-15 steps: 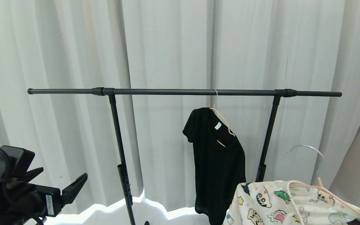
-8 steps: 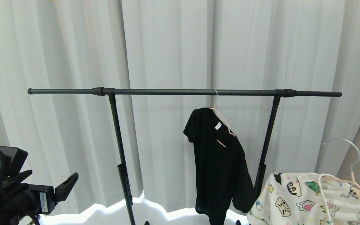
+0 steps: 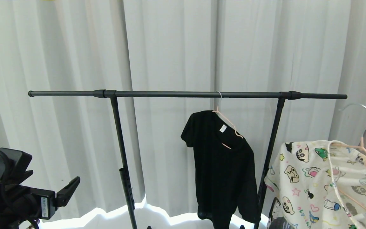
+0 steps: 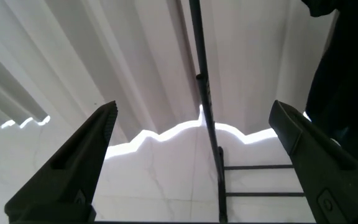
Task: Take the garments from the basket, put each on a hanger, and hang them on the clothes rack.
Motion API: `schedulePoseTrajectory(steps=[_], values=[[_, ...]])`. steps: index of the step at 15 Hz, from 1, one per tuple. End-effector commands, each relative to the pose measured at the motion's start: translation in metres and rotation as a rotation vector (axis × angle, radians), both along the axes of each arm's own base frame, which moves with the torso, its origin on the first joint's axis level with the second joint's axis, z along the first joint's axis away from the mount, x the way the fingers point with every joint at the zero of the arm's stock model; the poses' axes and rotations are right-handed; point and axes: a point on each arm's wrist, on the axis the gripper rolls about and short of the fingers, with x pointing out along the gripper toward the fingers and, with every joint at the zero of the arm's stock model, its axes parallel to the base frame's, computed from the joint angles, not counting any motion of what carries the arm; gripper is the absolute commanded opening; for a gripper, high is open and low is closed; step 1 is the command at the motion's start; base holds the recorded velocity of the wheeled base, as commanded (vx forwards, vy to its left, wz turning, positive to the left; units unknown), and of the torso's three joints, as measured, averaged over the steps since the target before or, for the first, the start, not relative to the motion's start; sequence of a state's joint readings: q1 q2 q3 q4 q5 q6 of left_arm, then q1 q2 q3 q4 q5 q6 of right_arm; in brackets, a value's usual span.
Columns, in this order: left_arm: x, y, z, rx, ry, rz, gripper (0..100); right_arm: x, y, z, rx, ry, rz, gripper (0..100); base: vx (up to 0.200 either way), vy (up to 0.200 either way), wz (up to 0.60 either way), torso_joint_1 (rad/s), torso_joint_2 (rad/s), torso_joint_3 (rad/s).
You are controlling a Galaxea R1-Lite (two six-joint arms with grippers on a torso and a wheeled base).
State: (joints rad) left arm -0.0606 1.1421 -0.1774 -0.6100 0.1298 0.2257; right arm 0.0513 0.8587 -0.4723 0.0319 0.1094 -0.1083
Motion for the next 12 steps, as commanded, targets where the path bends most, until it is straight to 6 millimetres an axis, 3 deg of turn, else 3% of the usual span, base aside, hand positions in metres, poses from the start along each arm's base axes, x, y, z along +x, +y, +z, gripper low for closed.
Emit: schedulePoseTrajectory(steps=[1, 5, 12], values=[[-0.001, 0.0, 0.001, 0.0, -0.006, -0.005, 100, 0.03, 0.002, 0.008, -0.002, 0.028, 0.006, 0, 0.2, 0.0, 0.0, -0.017, -0.01, 0.002], [0.0, -0.003, 0.001, 0.004, -0.006, -0.023, 100, 0.05, 0.004, 0.022, 0.004, 0.004, 0.03, 0, 0.2, 0.0, 0.0, 0.006, 0.0, -0.002], [0.001, -0.009, 0.004, 0.024, -0.014, -0.075, 100, 0.067, 0.012, 0.022, -0.008, 0.019, 0.102, 0, 0.2, 0.0, 0.0, 0.001, 0.0, 0.0]])
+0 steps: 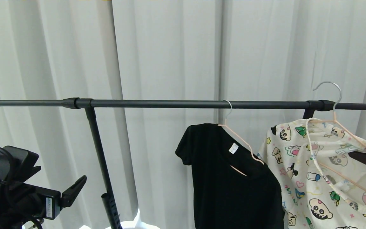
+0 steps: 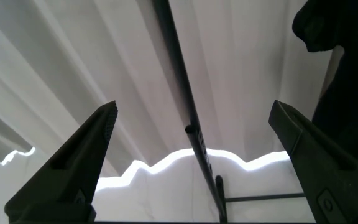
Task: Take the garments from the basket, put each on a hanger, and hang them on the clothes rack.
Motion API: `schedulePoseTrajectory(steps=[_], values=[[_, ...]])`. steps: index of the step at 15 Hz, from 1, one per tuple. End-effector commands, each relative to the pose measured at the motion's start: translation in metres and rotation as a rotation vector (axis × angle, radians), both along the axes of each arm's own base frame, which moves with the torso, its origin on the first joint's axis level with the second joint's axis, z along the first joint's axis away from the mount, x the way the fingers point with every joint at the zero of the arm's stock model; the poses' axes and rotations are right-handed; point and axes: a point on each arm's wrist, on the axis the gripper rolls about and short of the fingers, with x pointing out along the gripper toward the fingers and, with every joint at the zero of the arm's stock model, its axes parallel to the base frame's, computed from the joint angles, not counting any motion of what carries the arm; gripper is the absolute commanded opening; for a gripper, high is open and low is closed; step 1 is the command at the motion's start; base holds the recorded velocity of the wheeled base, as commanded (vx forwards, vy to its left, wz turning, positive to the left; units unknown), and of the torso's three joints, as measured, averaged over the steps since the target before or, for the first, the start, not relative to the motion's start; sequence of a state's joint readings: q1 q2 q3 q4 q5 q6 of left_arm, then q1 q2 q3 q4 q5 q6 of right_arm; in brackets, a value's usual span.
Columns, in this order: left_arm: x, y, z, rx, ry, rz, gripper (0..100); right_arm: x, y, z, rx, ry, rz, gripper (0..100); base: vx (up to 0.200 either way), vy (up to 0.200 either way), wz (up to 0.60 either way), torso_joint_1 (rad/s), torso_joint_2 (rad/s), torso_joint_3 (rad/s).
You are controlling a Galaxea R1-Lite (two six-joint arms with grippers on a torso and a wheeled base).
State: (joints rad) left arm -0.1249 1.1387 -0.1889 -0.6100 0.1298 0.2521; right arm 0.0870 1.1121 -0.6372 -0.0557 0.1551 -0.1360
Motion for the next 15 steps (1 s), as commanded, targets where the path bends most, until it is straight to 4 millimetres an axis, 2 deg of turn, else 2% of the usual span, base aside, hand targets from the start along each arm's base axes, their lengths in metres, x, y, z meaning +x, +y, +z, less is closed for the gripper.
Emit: schedulePoseTrajectory(steps=[1, 6, 9, 12, 15], values=[[0.001, 0.0, 0.001, 0.001, -0.004, -0.002, 100, 0.008, 0.006, -0.005, -0.004, 0.028, 0.033, 0, 0.2, 0.0, 0.0, -0.002, 0.0, -0.002], [0.0, -0.006, 0.003, 0.001, -0.012, -0.046, 100, 0.035, 0.022, -0.017, -0.008, 0.051, 0.097, 0, 0.0, 0.0, 0.0, 0.0, 0.0, 0.0], [-0.001, -0.013, 0.005, 0.004, -0.024, -0.09, 100, 0.053, 0.025, -0.03, -0.01, 0.097, 0.09, 0, 0.0, 0.0, 0.0, 0.0, 0.0, 0.0], [-0.003, -0.013, 0.006, 0.063, -0.036, -0.087, 100, 0.078, 0.03, -0.04, -0.009, 0.102, 0.088, 0, 0.0, 0.0, 0.0, 0.0, 0.0, 0.0], [-0.002, -0.013, 0.007, 0.066, -0.039, -0.088, 100, 0.084, 0.03, -0.047, -0.001, 0.125, 0.08, 0, 0.0, 0.0, 0.0, 0.0, 0.0, 0.0]])
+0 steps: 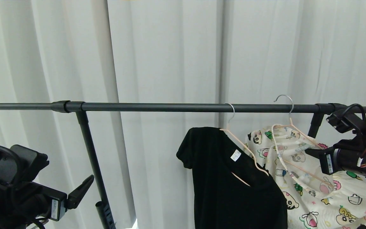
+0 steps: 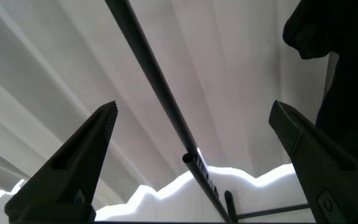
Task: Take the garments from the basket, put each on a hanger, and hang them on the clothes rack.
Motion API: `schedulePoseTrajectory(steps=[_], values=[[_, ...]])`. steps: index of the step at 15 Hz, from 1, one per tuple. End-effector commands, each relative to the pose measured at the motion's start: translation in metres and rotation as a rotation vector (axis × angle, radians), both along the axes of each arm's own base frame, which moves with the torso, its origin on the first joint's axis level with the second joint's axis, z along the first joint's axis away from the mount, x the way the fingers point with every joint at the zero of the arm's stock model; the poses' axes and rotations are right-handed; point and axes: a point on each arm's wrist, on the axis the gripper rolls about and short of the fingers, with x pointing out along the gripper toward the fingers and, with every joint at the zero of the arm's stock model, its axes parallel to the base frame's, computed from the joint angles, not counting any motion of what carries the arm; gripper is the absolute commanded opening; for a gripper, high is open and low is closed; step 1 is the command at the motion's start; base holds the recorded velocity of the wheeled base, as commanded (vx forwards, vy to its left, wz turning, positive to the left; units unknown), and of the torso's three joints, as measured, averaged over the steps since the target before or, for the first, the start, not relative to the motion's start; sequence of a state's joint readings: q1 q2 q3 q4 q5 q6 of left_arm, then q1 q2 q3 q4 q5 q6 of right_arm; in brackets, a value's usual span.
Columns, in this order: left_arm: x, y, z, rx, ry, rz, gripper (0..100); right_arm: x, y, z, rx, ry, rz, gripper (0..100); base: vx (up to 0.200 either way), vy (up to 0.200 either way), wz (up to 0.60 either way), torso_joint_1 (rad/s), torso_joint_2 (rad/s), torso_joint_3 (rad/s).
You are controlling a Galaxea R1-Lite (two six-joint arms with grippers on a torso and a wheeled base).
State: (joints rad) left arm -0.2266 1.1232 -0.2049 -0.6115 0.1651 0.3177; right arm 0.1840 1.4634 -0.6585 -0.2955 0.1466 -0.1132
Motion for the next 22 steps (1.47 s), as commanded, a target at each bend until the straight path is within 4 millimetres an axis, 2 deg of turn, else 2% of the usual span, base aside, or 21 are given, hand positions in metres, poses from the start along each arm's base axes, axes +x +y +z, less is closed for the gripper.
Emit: schedulePoseTrajectory(steps=[1, 8, 9, 11, 15, 18, 19, 22], values=[[0.0, 0.0, 0.001, 0.008, -0.005, -0.003, 100, 0.006, 0.001, -0.009, -0.007, 0.036, 0.001, 0, 0.0, 0.0, 0.0, 0.0, 0.0, 0.0], [0.0, 0.0, 0.001, 0.021, -0.007, -0.007, 100, 0.006, 0.002, -0.011, -0.009, 0.043, 0.001, 0, 0.0, 0.0, 0.0, 0.0, 0.0, 0.0], [0.0, 0.0, 0.001, 0.021, -0.007, -0.007, 100, 0.005, 0.001, -0.011, -0.009, 0.046, -0.001, 100, 0.0, 0.0, 0.0, 0.0, 0.0, 0.0], [0.0, 0.0, 0.001, 0.02, -0.004, -0.006, 100, 0.0, 0.0, -0.007, -0.003, 0.026, 0.002, 100, 0.0, 0.0, 0.0, 0.0, 0.0, 0.0], [-0.001, 0.0, -0.001, 0.02, 0.002, -0.006, 100, -0.027, -0.004, 0.013, 0.031, -0.064, 0.025, 100, 0.0, 0.0, 0.0, 0.0, 0.0, 0.0], [-0.001, 0.001, -0.001, 0.019, -0.001, -0.003, 100, -0.052, -0.006, 0.035, 0.119, -0.158, 0.135, 100, 0.0, 0.0, 0.0, 0.0, 0.0, 0.0], [-0.001, 0.001, -0.001, 0.019, -0.001, -0.003, 100, -0.054, -0.007, 0.037, 0.115, -0.171, 0.133, 100, 0.0, 0.0, 0.0, 0.0, 0.0, 0.0], [-0.003, 0.003, -0.001, 0.017, -0.002, 0.01, 100, -0.055, -0.017, 0.034, 0.009, -0.19, -0.032, 100, -0.2, 0.0, 0.0, 0.012, 0.0, 0.004]])
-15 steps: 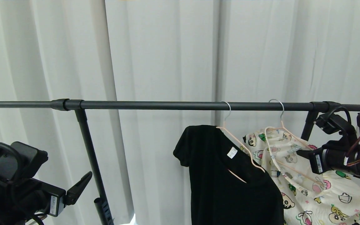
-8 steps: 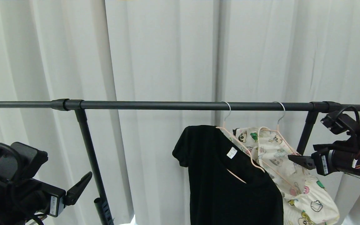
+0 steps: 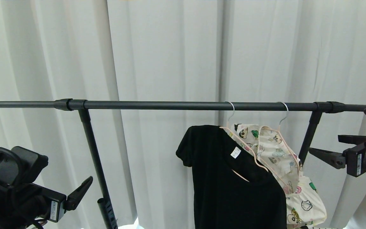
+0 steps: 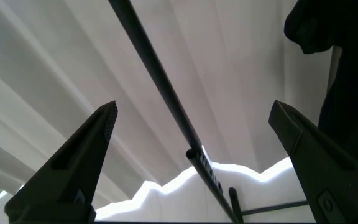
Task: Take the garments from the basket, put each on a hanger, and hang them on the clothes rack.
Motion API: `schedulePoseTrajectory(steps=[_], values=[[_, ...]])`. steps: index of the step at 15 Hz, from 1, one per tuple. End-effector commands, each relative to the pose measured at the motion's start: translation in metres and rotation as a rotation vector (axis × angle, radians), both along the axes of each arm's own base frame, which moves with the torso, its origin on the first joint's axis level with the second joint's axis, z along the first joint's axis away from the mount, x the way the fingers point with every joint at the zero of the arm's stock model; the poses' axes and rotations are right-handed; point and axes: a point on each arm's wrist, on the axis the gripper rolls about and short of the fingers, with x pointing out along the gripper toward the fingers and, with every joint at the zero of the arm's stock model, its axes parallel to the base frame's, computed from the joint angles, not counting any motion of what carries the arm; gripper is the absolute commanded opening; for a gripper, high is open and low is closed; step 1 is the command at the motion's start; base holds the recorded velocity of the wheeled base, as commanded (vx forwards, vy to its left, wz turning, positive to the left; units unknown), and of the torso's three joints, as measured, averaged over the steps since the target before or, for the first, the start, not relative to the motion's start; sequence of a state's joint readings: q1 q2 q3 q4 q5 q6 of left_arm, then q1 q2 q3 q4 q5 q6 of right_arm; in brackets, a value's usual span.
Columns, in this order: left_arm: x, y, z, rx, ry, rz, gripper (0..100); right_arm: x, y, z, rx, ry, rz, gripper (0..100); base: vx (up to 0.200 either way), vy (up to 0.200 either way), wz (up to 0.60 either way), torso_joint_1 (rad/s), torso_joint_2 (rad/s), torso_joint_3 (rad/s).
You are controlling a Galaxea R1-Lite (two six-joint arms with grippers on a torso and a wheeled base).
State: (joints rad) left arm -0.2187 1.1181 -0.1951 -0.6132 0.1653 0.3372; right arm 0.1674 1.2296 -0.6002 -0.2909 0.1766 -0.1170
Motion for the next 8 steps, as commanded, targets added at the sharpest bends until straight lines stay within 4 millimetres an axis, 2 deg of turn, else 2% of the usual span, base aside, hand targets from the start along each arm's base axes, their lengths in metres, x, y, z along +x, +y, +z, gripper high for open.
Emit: schedulePoseTrajectory(steps=[1, 3, 8], values=[[-0.001, 0.002, 0.0, -0.002, -0.004, 0.017, 100, -0.005, -0.012, -0.002, -0.095, -0.018, -0.128, 100, -0.2, 0.0, 0.0, -0.002, 0.0, 0.002], [-0.004, 0.006, -0.001, -0.007, -0.006, 0.04, 100, -0.011, -0.025, -0.011, -0.201, -0.01, -0.221, 100, -0.2, 0.0, 0.0, -0.01, 0.0, 0.002], [-0.021, 0.018, -0.018, 0.0, 0.032, 0.127, 100, -0.035, -0.059, -0.026, -0.389, 0.013, -0.378, 100, -0.2, 0.0, 0.0, 0.0, 0.0, 0.004]])
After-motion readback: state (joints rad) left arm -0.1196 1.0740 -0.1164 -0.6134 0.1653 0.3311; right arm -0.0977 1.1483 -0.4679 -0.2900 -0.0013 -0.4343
